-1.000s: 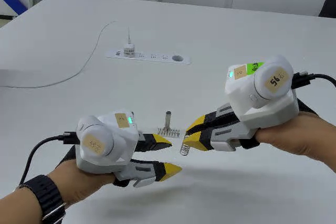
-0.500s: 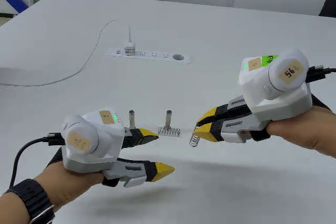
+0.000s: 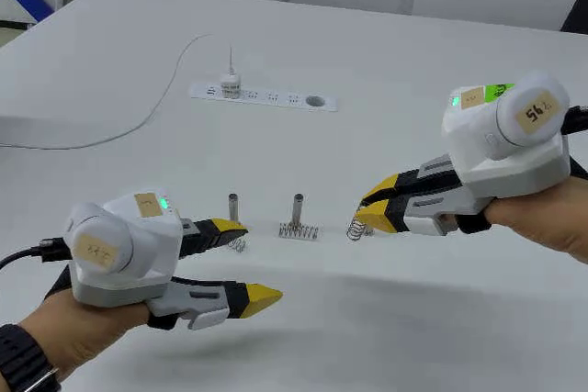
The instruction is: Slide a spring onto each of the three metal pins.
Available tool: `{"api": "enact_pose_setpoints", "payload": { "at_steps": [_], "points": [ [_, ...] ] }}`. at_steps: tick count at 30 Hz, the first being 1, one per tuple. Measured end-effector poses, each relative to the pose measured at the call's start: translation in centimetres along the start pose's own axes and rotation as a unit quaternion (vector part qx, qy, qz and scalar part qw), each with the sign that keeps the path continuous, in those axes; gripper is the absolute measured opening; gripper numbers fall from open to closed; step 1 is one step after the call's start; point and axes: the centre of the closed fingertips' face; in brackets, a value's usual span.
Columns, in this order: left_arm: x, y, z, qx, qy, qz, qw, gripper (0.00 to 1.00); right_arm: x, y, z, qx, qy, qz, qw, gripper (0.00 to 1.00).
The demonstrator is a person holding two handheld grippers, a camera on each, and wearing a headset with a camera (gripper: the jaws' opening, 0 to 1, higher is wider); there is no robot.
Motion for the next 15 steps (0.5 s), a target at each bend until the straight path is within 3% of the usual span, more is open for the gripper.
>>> {"api": "enact_pose_setpoints", "payload": {
  "at_steps": [15],
  "points": [
    [-2.5, 2.1, 0.6, 0.007, 0.018, -0.046, 0.9988, 0.60, 1.9, 0.8, -0.7, 0.006, -0.004, 0.023, 0.9997, 0.11]
  ]
}}
Point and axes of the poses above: the centre of the closed fingertips' face, and the gripper's own axes: y roughly backward along the fingers, x roughly to its right, z roughly out of its underside, and after that the axes turned 2 degrees about x, right-handed
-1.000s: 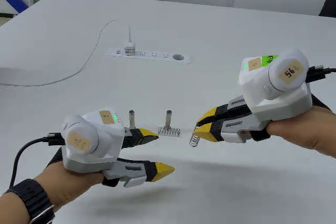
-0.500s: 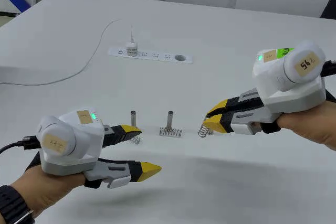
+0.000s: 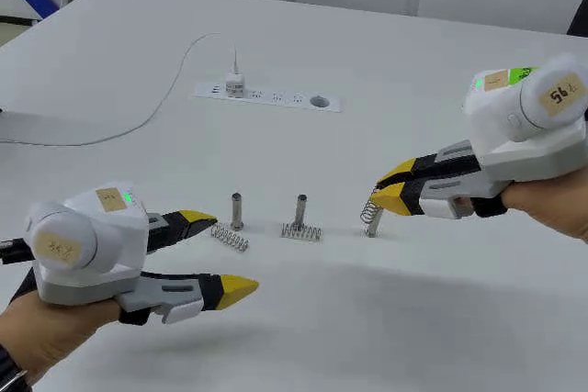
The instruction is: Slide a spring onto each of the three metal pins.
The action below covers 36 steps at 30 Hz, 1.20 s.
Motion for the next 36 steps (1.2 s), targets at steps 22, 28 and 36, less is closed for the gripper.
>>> {"api": "enact_pose_setpoints", "payload": {
  "at_steps": [22, 28, 36],
  "points": [
    [-0.6, 1.0, 0.5, -0.003, 0.012, -0.020, 0.9997, 0.61, 4.9, -0.3, 1.4, -0.022, -0.019, 0.056, 0.9980, 0.11],
    [-0.7, 1.0, 0.6, -0.005, 0.012, -0.022, 0.9997, 0.61, 5.3, -1.0, 2.1, -0.030, -0.025, 0.057, 0.9976, 0.11],
    [-0.9, 1.2, 0.8, -0.007, 0.013, -0.024, 0.9996, 0.61, 5.3, -1.7, 2.7, -0.036, -0.034, 0.051, 0.9974, 0.11]
  ]
}}
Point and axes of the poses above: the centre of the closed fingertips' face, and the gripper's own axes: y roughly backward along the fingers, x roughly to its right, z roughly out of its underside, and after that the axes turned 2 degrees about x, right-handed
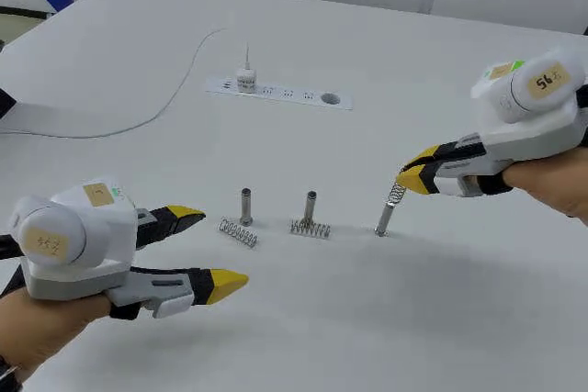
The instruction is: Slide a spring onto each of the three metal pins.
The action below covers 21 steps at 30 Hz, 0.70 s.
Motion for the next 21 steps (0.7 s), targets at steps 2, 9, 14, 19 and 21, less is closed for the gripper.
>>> {"api": "enact_pose_setpoints", "payload": {
  "at_steps": [2, 9, 14, 19, 21],
  "points": [
    [0.0, 0.0, 0.0, 0.000, 0.001, -0.001, 1.0000, 0.61, 0.0, -0.1, 0.1, -0.001, 0.000, 0.000, 1.0000, 0.11],
    [-0.2, 0.1, 0.2, 0.000, 0.002, -0.002, 1.0000, 0.60, -0.1, -0.6, 0.4, -0.008, 0.000, -0.003, 1.0000, 0.11],
    [-0.3, 0.2, 0.3, -0.001, 0.003, -0.004, 1.0000, 0.60, -0.1, -1.0, 0.7, -0.012, -0.001, -0.006, 0.9999, 0.11],
    [-0.3, 0.3, 0.3, -0.001, 0.005, -0.005, 1.0000, 0.60, -0.1, -1.4, 1.0, -0.016, -0.004, -0.006, 0.9998, 0.11],
    [-0.3, 0.3, 0.4, -0.002, 0.005, -0.005, 1.0000, 0.60, -0.1, -1.7, 1.3, -0.021, -0.003, -0.007, 0.9998, 0.11]
  ]
}}
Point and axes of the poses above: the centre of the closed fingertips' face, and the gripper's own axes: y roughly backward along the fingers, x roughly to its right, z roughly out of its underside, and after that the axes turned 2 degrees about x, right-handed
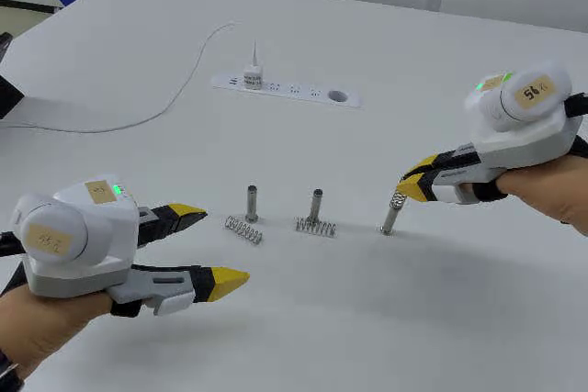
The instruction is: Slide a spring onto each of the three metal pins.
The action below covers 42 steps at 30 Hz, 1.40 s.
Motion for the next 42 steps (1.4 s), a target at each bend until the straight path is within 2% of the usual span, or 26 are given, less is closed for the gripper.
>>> {"api": "enact_pose_setpoints", "payload": {
  "at_steps": [19, 35, 42],
  "points": [
    [0.0, 0.0, 0.1, -0.004, -0.001, 0.000, 1.0000, 0.59, -0.5, -1.9, 2.1, -0.022, -0.006, 0.005, 0.9997, 0.11],
    [0.0, 0.1, 0.1, -0.002, 0.001, -0.002, 1.0000, 0.59, -0.4, -3.0, 3.1, -0.033, -0.015, 0.009, 0.9993, 0.11],
    [0.0, 0.1, 0.2, -0.001, 0.003, -0.003, 1.0000, 0.59, -0.3, -3.1, 2.9, -0.030, -0.017, 0.012, 0.9993, 0.12]
  ]
}}
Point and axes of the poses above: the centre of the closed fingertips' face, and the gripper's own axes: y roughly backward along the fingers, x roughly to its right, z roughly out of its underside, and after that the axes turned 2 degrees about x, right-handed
